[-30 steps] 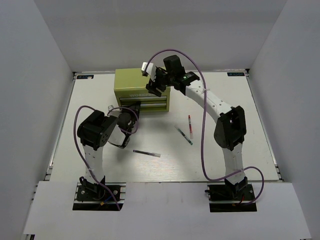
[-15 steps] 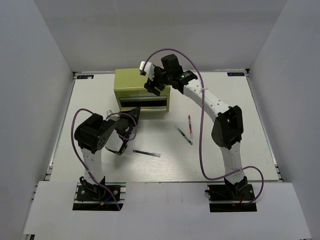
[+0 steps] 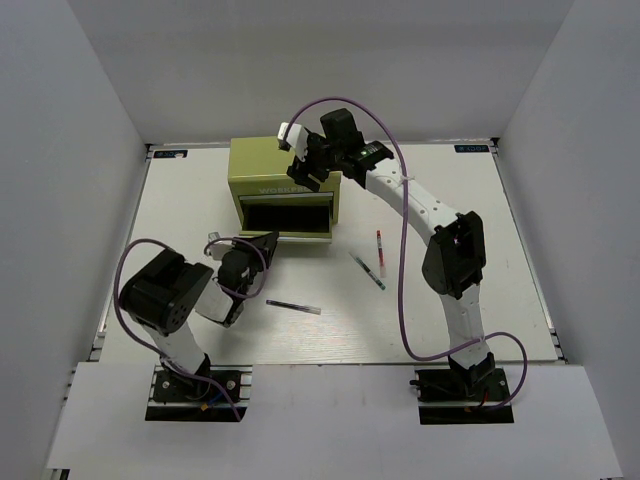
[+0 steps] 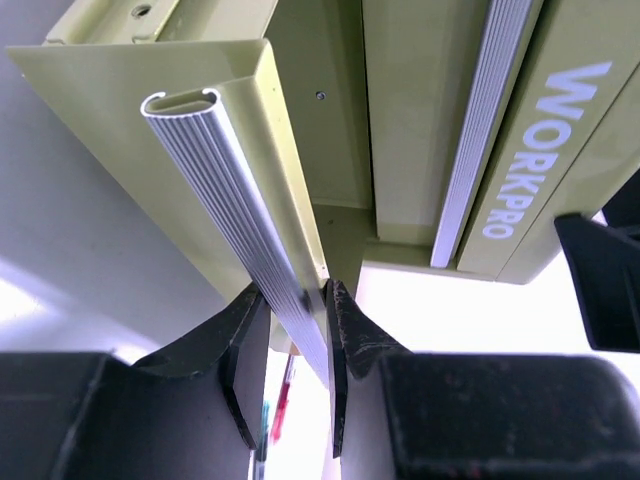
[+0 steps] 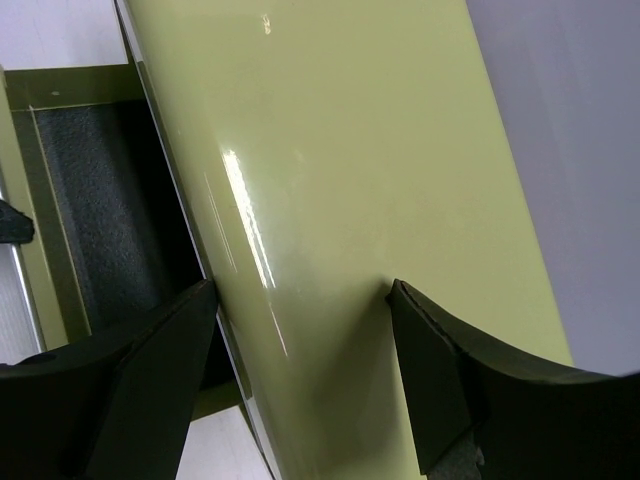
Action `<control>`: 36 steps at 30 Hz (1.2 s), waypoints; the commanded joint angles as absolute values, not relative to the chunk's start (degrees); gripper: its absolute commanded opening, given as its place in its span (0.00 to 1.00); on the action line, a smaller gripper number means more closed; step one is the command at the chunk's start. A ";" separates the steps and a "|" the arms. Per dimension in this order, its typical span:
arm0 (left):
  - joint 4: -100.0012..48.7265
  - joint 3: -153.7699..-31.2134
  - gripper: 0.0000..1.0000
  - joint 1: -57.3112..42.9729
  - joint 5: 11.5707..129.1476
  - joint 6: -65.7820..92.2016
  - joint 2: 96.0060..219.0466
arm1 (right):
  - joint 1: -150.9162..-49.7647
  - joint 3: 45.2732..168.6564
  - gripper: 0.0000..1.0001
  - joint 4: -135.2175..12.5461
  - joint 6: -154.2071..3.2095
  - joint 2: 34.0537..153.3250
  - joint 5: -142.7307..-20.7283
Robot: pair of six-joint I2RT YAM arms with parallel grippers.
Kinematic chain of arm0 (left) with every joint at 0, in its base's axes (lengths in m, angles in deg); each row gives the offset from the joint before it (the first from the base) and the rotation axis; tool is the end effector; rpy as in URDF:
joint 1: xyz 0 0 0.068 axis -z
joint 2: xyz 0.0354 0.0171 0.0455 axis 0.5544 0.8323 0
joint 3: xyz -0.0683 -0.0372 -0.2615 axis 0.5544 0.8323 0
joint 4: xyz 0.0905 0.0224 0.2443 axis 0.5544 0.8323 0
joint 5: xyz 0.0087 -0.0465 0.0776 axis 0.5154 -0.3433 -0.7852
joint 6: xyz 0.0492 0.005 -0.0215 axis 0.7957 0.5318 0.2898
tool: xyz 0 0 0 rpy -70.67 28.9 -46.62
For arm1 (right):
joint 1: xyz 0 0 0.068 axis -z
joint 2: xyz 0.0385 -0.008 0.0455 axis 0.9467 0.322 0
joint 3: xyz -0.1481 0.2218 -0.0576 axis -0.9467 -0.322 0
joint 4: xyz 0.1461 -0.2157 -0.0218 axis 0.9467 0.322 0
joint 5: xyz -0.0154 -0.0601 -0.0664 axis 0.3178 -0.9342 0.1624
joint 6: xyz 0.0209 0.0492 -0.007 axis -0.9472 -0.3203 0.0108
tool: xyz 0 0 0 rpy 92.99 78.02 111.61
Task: Sort the stationery into containers
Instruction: Open the drawer in the storage box, then pick up the pen from the center of the board.
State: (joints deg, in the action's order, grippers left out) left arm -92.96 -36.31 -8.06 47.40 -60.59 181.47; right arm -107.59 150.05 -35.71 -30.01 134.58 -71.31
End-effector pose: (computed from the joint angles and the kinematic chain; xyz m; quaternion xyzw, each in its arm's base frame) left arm 0.2348 -0.1026 0.1114 -0.4576 0.6380 -0.4465 0.4291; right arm 0.3974 0.3064 0.3304 -0.5824 0.6283 0.1255 0.5003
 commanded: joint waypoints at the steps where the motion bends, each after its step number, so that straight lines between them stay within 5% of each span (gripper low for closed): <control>1: -86.04 -35.00 0.06 -8.36 44.87 -56.16 175.56 | -106.63 149.98 0.75 -32.14 -31.86 137.94 -76.54; 2: -82.28 -35.52 0.13 -8.36 44.87 -56.16 173.89 | -106.63 149.81 0.77 -32.14 -31.86 137.77 -76.54; 3: -80.59 -36.05 0.35 -8.36 45.65 -55.64 173.10 | -106.63 149.55 0.78 -32.14 -31.77 137.59 -75.84; 6: -73.74 -39.29 0.62 -8.88 46.98 -54.06 170.28 | -106.55 148.40 0.80 -32.49 -31.59 136.54 -75.31; 9: -67.14 -42.54 0.72 -9.41 49.34 -50.81 167.91 | -106.55 147.61 0.82 -32.49 -31.77 134.43 -74.61; 17: -51.60 -47.39 0.86 -9.41 53.48 -43.78 160.97 | -106.55 138.66 0.83 -35.30 -31.95 126.08 -73.90; 36: -13.97 -50.39 0.92 -9.32 61.56 -35.14 137.49 | -105.85 119.85 0.86 -36.88 -32.29 107.37 -77.42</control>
